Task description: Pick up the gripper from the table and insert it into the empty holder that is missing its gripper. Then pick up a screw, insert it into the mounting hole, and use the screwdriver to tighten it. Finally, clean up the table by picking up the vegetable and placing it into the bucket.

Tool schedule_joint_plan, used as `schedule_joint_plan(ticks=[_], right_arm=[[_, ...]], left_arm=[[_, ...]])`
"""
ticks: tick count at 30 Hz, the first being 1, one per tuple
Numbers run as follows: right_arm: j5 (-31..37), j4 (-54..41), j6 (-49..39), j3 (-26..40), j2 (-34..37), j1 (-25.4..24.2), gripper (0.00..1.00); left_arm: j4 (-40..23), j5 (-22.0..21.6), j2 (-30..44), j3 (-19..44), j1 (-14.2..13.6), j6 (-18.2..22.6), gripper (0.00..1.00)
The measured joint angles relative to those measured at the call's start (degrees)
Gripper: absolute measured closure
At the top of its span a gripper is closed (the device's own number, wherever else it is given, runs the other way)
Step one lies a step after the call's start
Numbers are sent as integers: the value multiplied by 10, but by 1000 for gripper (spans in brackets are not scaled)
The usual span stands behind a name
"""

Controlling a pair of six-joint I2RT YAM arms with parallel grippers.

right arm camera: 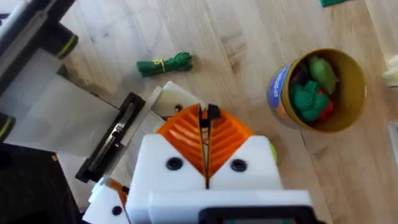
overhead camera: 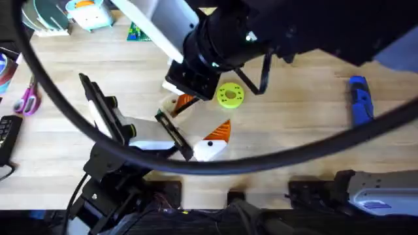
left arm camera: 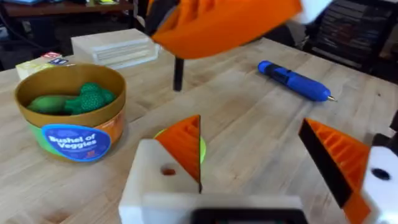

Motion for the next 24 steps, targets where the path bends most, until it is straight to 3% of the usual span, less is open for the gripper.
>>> schedule_joint_plan(ticks=[10, 24], right_arm=[[-16, -30, 17, 0, -15, 0, 995], [-63, -27, 44, -12, -15, -1, 995]], left_arm=[[2, 75, 0, 0, 0, 10, 8], [2, 92, 0, 0, 0, 10, 8]])
